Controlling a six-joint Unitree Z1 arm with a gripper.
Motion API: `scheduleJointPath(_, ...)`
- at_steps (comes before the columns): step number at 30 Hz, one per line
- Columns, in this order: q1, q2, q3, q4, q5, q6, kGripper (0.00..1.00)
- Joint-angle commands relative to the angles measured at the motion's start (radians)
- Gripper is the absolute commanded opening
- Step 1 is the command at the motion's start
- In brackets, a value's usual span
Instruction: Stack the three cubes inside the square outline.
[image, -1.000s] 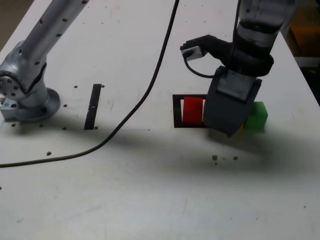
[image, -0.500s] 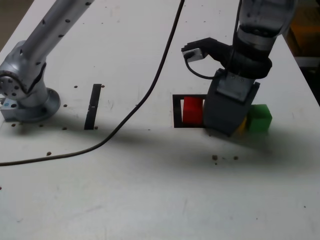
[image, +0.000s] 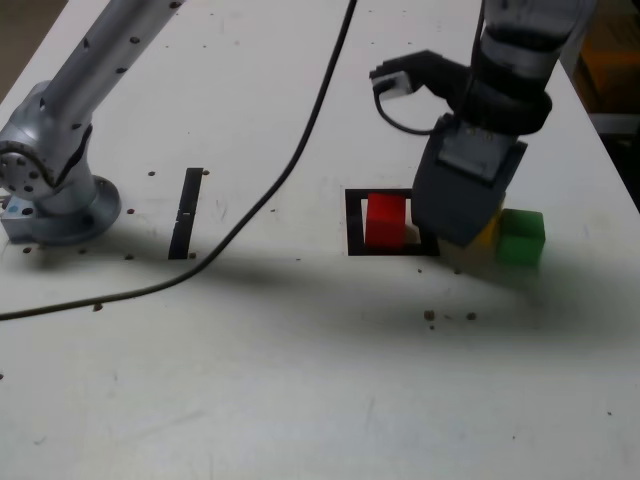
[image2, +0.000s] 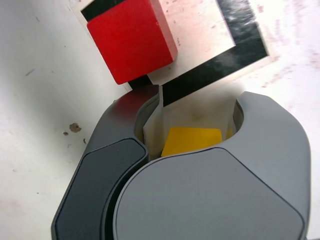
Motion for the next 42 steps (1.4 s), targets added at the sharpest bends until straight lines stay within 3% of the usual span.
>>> scheduleJointPath(1, 0.002, 0.003, -0.040, 0.037, 0.010, 0.006, 0.21)
scheduleJointPath(11, -0.036, 0.186, -0.520, 0.300, 0.043, 0.174, 0.21)
scheduleJointPath(16, -0.072, 0.126, -0.574, 0.319, 0.095, 0.279, 0.21)
scheduleJointPath(25, -0.080, -0.105, -0.379, 0.319, 0.177, 0.410, 0.21)
scheduleJointPath(27, -0.080, -0.189, -0.295, 0.319, 0.202, 0.462, 0.21)
scheduleJointPath(28, -0.080, -0.262, -0.205, 0.319, 0.223, 0.549, 0.21)
scheduleJointPath(33, -0.080, -0.411, 0.089, 0.317, 0.242, 0.735, 0.20)
scheduleJointPath(39, -0.086, -0.476, 0.225, 0.315, 0.271, 0.932, 0.21)
scheduleJointPath(42, -0.115, -0.472, 0.236, 0.314, 0.304, 1.083, 0.21)
